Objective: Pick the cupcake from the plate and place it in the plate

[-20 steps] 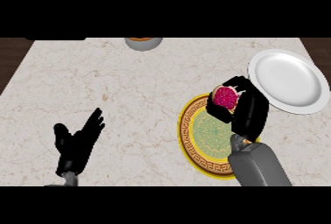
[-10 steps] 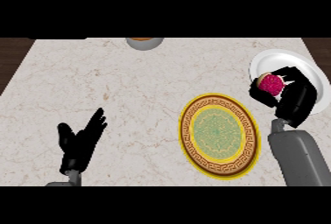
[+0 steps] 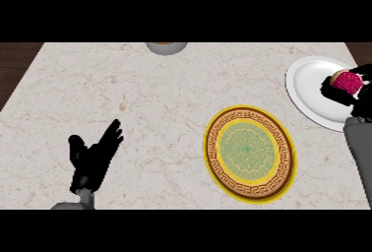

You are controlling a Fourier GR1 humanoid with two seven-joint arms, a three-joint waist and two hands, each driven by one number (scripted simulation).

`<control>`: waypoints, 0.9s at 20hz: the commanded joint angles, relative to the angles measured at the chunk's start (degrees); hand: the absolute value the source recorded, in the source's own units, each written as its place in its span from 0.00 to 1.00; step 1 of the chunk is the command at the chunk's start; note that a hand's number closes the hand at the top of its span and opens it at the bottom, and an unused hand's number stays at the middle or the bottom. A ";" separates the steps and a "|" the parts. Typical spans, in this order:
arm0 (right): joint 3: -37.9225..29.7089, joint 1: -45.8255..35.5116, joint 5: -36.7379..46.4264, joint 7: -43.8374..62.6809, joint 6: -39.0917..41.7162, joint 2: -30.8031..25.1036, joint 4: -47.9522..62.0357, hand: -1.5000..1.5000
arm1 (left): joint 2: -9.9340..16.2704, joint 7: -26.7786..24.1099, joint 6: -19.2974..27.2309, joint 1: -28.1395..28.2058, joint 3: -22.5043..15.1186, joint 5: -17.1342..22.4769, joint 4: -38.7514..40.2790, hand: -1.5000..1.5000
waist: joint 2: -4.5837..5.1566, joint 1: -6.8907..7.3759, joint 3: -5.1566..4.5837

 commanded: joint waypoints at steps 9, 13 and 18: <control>-3.21 -9.51 -0.09 -2.20 12.32 -11.96 30.30 0.00 | -0.06 -1.13 -1.28 -2.57 -0.73 -0.73 1.55 0.50 | 1.24 2.50 -0.04; -5.15 -11.06 -2.84 -6.73 20.38 -12.99 32.76 0.00 | -1.16 1.10 -0.86 -4.18 -0.97 0.02 0.63 0.50 | 1.53 2.88 0.29; -10.15 -10.30 -8.17 -17.32 20.51 -8.88 31.72 0.00 | -1.90 -2.29 -0.09 -1.63 -1.59 -1.43 2.02 0.50 | 1.50 2.84 0.43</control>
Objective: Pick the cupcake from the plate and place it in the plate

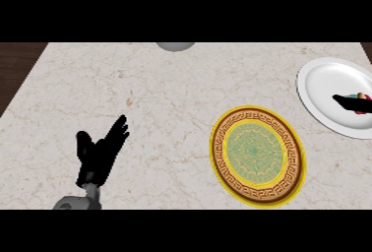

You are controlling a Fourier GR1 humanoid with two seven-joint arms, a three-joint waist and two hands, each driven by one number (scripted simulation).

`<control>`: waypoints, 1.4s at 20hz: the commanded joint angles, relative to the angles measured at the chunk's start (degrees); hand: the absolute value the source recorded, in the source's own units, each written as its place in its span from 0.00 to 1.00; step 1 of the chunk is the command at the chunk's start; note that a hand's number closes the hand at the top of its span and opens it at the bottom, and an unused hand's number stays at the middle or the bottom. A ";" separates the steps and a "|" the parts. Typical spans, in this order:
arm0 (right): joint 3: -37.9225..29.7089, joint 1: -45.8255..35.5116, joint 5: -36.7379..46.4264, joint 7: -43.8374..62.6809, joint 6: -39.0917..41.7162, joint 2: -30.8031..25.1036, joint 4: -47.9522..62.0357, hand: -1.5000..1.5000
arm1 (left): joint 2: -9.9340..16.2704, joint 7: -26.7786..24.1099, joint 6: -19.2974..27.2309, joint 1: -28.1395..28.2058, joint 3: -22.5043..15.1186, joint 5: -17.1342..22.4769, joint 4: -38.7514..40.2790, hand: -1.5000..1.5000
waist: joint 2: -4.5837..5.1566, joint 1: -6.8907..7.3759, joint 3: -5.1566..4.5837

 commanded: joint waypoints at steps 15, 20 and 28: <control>-16.74 4.67 -17.28 -19.49 22.18 -5.84 4.35 0.00 | -0.40 -0.07 1.52 1.39 0.57 -0.69 -0.53 0.50 | -0.88 -1.94 -0.12; -15.19 9.34 -17.01 -22.81 32.47 -7.47 4.56 0.00 | 1.81 1.67 -0.71 2.52 2.57 1.50 -1.60 0.50 | -1.55 -2.95 -0.29; -11.30 17.45 -14.91 -26.87 37.82 -9.32 3.31 0.00 | -0.10 2.30 0.56 7.73 -0.23 0.00 -7.99 0.50 | -2.03 -3.77 -0.42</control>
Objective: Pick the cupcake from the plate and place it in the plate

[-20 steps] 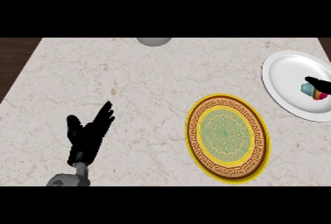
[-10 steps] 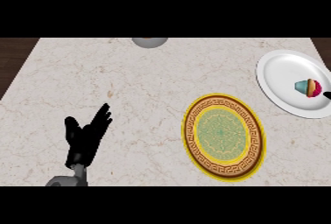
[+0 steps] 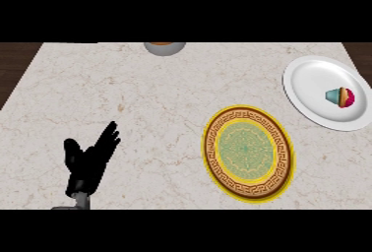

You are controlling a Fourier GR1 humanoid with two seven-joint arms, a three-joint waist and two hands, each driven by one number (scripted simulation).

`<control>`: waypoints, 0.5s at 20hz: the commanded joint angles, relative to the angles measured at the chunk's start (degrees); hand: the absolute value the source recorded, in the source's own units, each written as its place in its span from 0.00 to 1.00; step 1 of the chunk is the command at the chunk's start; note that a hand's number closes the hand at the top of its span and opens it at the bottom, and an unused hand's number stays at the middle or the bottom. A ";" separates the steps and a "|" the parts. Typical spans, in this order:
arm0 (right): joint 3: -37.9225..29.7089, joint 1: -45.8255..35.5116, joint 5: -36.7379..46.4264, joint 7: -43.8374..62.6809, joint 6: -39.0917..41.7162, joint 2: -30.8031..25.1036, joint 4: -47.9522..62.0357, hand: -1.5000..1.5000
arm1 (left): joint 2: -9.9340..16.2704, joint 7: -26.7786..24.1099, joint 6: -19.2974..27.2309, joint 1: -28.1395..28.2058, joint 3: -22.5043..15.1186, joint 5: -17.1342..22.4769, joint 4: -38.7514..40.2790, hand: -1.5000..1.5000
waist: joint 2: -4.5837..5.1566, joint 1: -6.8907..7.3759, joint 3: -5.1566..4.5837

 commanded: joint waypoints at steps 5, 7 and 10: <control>3.19 5.75 0.97 -4.77 -0.24 0.84 -0.98 0.00 | -0.28 -3.08 -0.30 3.14 0.19 -1.04 0.70 0.50 | -0.17 -0.37 -0.06; 4.02 5.08 0.86 -3.13 0.07 0.54 -1.44 0.00 | -2.72 0.44 3.24 -2.51 -0.72 -2.85 1.38 0.50 | -0.18 -0.58 -0.07; 5.59 8.13 0.11 -3.36 -1.34 2.41 -4.16 0.00 | -1.82 -0.05 1.56 0.53 0.13 -1.61 -0.32 0.50 | -0.34 -0.79 -0.13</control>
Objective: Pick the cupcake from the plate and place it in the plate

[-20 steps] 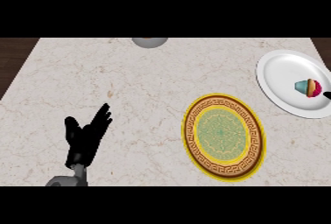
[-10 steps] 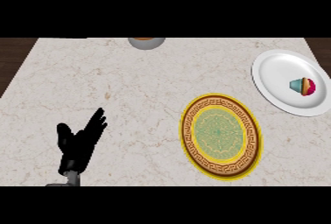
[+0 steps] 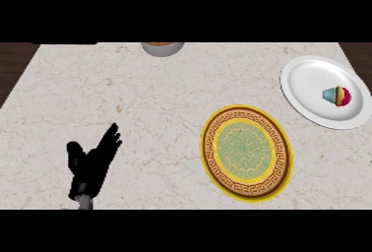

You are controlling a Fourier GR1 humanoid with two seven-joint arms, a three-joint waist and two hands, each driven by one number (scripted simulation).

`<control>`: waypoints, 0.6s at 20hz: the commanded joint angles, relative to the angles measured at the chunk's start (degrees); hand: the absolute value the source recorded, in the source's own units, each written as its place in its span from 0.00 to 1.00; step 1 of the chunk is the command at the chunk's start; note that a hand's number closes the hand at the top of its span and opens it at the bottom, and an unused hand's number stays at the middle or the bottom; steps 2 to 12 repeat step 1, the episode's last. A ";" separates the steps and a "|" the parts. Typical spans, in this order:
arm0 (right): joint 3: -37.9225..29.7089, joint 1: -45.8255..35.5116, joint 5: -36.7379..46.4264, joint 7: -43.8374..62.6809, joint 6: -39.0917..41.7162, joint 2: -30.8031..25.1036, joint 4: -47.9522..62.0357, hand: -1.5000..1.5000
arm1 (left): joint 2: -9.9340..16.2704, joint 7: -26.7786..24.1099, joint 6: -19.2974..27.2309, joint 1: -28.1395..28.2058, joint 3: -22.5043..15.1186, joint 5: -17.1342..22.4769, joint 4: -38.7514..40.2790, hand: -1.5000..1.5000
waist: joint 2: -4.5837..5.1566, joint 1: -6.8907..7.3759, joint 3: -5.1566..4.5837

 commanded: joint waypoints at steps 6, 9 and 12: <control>0.23 2.94 -1.11 -2.95 0.09 0.07 0.48 0.00 | 1.16 -1.03 -1.68 -2.49 2.07 0.85 2.81 0.50 | 0.02 -0.10 0.01; 0.23 2.94 -1.11 -2.95 0.09 0.07 0.48 0.00 | 1.16 -1.03 -1.68 -2.49 2.07 0.85 2.81 0.50 | 0.02 -0.10 0.01; 0.23 2.94 -1.11 -2.95 0.09 0.07 0.48 0.00 | 1.16 -1.03 -1.68 -2.49 2.07 0.85 2.81 0.50 | 0.02 -0.10 0.01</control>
